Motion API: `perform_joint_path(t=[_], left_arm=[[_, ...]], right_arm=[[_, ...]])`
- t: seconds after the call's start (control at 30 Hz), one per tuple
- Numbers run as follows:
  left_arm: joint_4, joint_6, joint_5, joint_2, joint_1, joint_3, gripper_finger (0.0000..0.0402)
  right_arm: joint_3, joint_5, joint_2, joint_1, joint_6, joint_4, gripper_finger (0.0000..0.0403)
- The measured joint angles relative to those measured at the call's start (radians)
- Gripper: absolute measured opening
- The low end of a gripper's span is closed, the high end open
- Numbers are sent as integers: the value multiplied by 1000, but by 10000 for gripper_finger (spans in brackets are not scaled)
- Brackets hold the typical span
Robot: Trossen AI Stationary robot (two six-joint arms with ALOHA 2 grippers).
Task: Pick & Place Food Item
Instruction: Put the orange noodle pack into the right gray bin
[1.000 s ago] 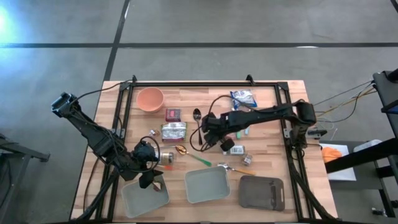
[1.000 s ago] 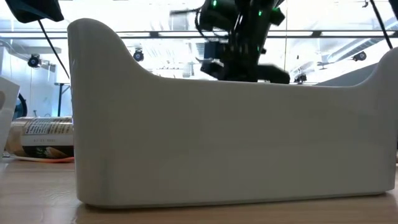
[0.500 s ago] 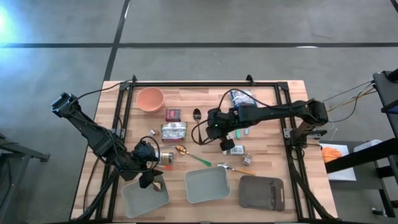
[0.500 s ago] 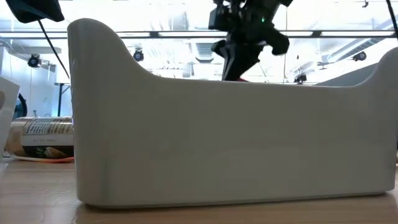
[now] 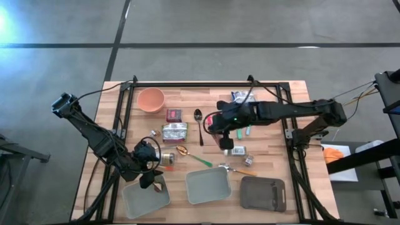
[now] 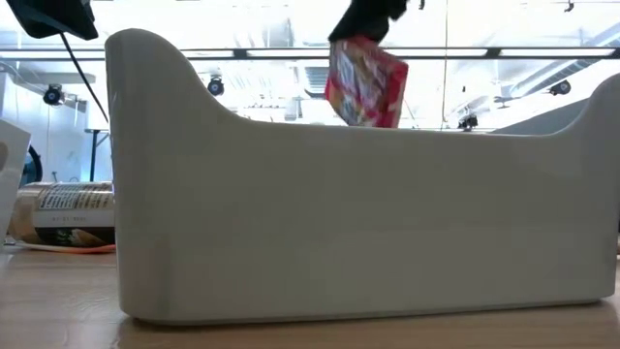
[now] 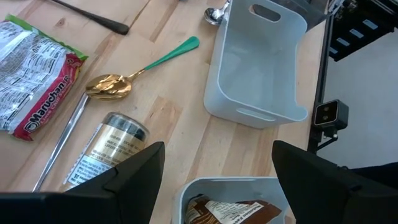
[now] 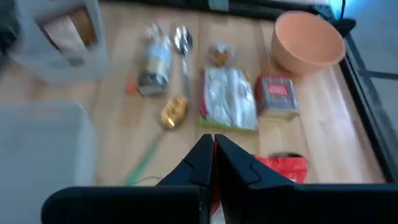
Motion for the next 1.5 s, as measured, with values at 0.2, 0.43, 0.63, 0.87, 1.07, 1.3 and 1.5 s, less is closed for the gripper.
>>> perform_joint_path(t=[0.2, 0.43, 0.63, 0.87, 1.07, 1.3, 1.5], left_arm=[[1, 0, 0, 0, 0, 0, 303], [0, 21, 0, 0, 0, 0, 303], [0, 36, 0, 0, 0, 0, 303], [0, 49, 0, 0, 0, 0, 303], [0, 50, 0, 0, 0, 0, 303], [0, 53, 1, 0, -1, 0, 303], [-1, 53, 13, 0, -1, 0, 303]], right_arm=[[0, -27, -24, 72, 243, 43, 8], [-1, -61, -32, 152, 529, 91, 8], [-1, -69, -19, 220, 697, 146, 8], [-1, -63, 24, 280, 850, 180, 8], [-1, -20, 97, 334, 844, 251, 8], [-2, 112, 157, 377, 703, 270, 8], [-20, 250, 185, 404, 641, 303, 8]])
